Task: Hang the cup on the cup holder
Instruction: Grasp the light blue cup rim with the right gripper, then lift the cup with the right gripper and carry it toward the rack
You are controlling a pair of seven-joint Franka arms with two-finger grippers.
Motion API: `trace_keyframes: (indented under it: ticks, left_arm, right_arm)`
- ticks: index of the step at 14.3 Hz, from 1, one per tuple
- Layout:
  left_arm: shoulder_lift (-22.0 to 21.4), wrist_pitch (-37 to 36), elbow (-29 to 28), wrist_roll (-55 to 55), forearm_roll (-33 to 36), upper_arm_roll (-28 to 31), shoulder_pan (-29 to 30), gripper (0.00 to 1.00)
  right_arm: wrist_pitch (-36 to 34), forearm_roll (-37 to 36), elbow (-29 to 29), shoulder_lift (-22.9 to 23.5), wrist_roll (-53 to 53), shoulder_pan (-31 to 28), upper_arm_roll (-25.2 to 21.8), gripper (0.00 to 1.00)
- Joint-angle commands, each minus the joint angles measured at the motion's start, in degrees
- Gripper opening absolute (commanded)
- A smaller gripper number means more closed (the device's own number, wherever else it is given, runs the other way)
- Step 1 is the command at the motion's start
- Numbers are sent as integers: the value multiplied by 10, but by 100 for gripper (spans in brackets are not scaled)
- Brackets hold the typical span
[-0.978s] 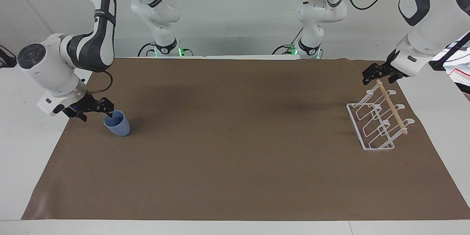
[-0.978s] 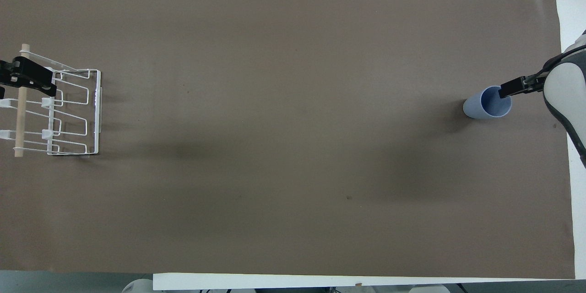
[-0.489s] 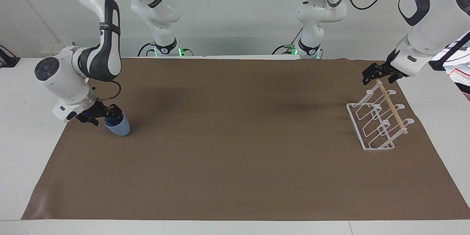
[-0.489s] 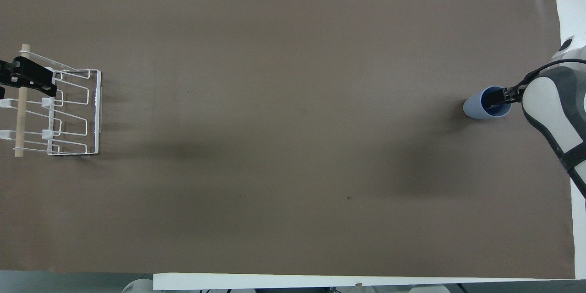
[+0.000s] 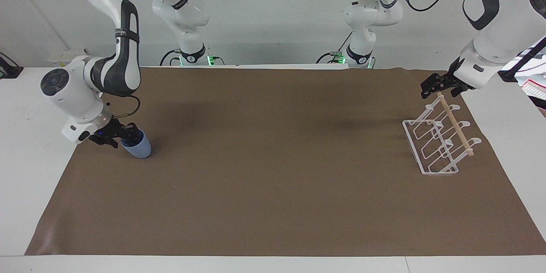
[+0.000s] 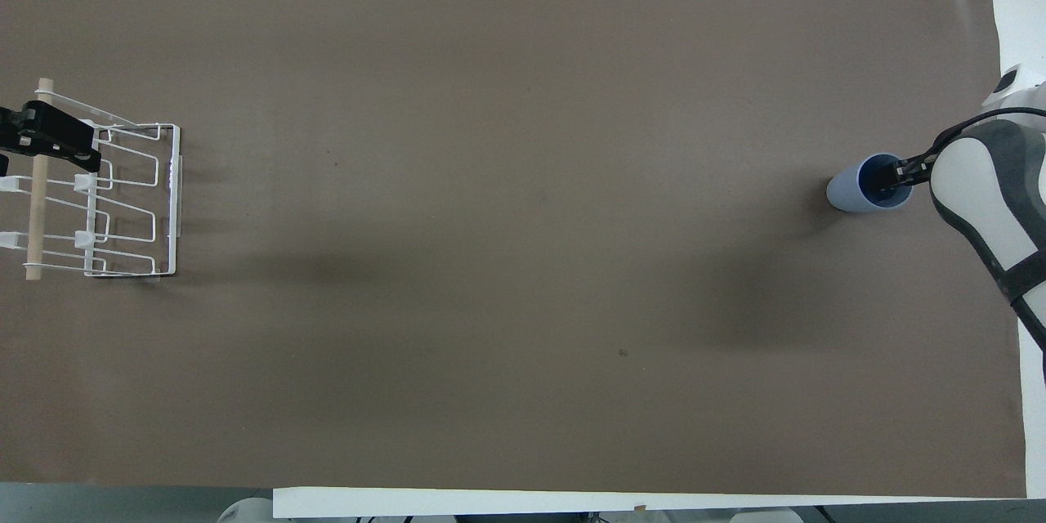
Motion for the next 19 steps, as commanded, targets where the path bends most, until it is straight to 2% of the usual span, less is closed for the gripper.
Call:
trace_keyframes:
  ticks: [1,2,4,8,12,13,16,19]
  left_arm:
    - [-14,-3,-15,1,10,0,1,100]
    - [-14,-3,-15,2,10,0,1,100]
    - [-14,-3,-15,2,10,0,1,100]
    - [-14,-3,-15,2,10,0,0,100]
    - [-14,-3,-15,2,10,0,1,100]
    - [-14,-3,-15,1,10,0,1,100]
    - [-14,-3,-15,2,10,0,1,100]
    - [-14,-3,-15,2,10,0,1,100]
  right_arm:
    - [6,4,-5,-1,-16,-6,4,27]
    - [7,2,-5,-1,-17,-6,4,15]
    - [6,-7,-3,-1,-17,-4,5,0]
    - [-7,-17,6,-1,-18,-2,5,0]
    - [-124,-5,77,-12,-15,3,24,0]
    - [-150,29,88,-28,-15,2,41,0]
    - [-212,186,103,-58,-11,4,47,0]
    - [-276,277,105,-78,56,37,55,0]
